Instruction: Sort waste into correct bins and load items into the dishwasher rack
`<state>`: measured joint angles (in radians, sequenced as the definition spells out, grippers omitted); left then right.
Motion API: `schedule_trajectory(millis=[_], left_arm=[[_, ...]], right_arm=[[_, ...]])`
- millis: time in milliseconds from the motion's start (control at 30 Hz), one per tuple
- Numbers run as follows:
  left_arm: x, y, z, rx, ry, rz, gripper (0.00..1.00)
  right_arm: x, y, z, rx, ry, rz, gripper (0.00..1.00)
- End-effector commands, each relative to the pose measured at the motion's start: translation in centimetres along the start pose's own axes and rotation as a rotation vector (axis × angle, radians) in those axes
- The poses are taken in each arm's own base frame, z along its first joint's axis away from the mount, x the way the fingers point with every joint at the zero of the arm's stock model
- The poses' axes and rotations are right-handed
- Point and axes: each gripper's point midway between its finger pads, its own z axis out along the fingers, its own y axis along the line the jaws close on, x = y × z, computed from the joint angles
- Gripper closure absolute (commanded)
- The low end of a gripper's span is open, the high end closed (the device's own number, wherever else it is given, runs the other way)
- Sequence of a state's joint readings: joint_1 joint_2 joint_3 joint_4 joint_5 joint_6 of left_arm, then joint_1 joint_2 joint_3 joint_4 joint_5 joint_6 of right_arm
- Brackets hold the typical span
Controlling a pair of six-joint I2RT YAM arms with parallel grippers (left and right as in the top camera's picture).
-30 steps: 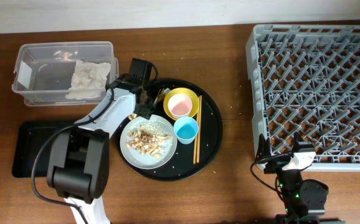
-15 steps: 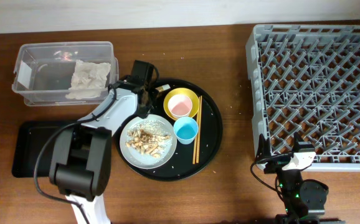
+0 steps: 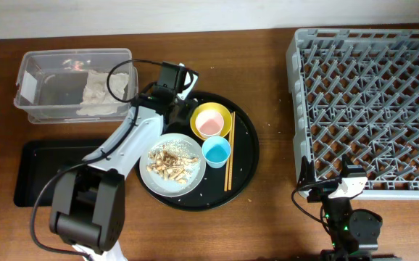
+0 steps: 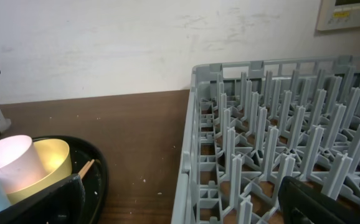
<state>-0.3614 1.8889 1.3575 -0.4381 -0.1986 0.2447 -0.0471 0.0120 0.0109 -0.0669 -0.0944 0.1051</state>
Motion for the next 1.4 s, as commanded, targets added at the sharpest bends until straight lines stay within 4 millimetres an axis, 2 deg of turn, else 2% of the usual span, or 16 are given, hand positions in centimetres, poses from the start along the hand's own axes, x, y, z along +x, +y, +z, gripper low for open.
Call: schedule_trajectory(millis=[0,167,333,400,567,633,700,767,833,900,967,1033,1133,1233,1333,1367], left_arm=[[1.3,0.7,1.6,-0.047,0.055,0.080,0.18],[3.9,-0.8,4.6,-0.006,0.140,0.151,0.20],[4.7,-1.1,6.0,0.000,0.159,0.178,0.22],[4.5,-1.1,6.1,0.003,0.148,0.174,0.34],[5.5,-0.7,7.4,0.018,0.164,0.152,0.34],[5.4,-0.6,7.5,0.016,0.159,0.151,0.46],[5.3,-0.6,7.4,0.016,0.158,0.151,0.81],[3.9,-0.3,6.3,0.008,0.132,0.137,1.00],[-0.1,1.4,2.8,-0.030,0.017,0.078,1.00],[-5.4,4.6,-3.5,-0.099,-0.175,0.008,0.99],[-7.8,8.7,-7.5,-0.209,-0.296,-0.055,0.99],[-7.2,14.0,-8.1,-0.318,-0.320,-0.136,0.99],[-2.6,21.0,-6.9,-0.389,-0.281,-0.434,0.99],[2.8,25.0,-3.4,-0.364,-0.252,-0.883,0.85],[2.3,24.8,-2.4,-0.204,-0.308,-1.052,0.03],[2.0,25.0,-2.8,-0.205,-0.327,-1.051,0.01]], right_arm=[[0.2,-0.2,0.0,0.008,0.003,0.004,0.02],[0.2,-0.2,0.0,0.008,0.003,0.004,0.02],[0.2,-0.2,0.0,0.008,0.003,0.004,0.02],[0.2,-0.2,0.0,0.008,0.003,0.004,0.02],[0.2,-0.2,0.0,0.008,0.003,0.004,0.02],[0.2,-0.2,0.0,0.008,0.003,0.004,0.02],[0.2,-0.2,0.0,0.008,0.003,0.004,0.02],[0.2,-0.2,0.0,0.008,0.003,0.004,0.02],[0.2,-0.2,0.0,0.008,0.003,0.004,0.02],[0.2,-0.2,0.0,0.008,0.003,0.004,0.02],[0.2,-0.2,0.0,0.008,0.003,0.004,0.02],[0.2,-0.2,0.0,0.008,0.003,0.004,0.02],[0.2,-0.2,0.0,0.008,0.003,0.004,0.02],[0.2,-0.2,0.0,0.008,0.003,0.004,0.02],[0.2,-0.2,0.0,0.008,0.003,0.004,0.02],[0.2,-0.2,0.0,0.008,0.003,0.004,0.02]])
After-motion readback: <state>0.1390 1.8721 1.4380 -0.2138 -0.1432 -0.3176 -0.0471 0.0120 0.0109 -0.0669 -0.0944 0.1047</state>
